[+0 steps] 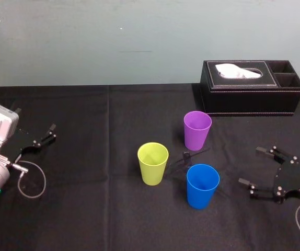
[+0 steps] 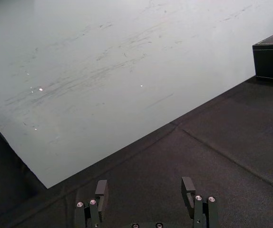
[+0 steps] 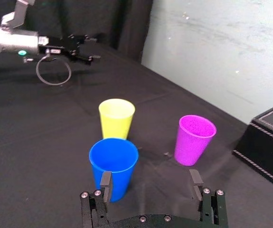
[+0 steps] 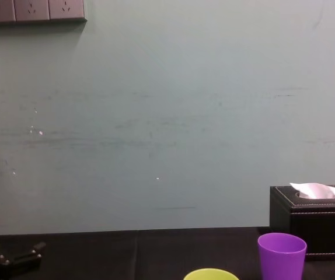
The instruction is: Stack the three plastic cups sequentially using one hand.
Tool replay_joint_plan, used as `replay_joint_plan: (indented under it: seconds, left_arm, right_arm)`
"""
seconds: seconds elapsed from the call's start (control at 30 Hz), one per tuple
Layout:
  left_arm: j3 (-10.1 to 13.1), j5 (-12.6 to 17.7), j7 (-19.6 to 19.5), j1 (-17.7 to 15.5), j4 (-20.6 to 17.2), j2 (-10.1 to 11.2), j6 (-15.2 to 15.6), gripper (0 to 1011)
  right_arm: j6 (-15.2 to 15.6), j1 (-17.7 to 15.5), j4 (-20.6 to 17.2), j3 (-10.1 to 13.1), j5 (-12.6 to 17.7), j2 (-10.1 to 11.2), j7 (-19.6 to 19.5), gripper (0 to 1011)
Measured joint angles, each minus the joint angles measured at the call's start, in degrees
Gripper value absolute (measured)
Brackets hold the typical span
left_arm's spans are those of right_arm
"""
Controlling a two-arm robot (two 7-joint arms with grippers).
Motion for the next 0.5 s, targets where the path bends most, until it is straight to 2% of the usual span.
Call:
replay_joint_plan:
  seconds: [0.5]
  left_arm:
    - [0.0,0.0,0.0,0.0,0.0,0.0,0.0,1010]
  right_arm:
    - [1.12,1.49,2.07,-2.98,-4.72,-2.24,2.65,1003]
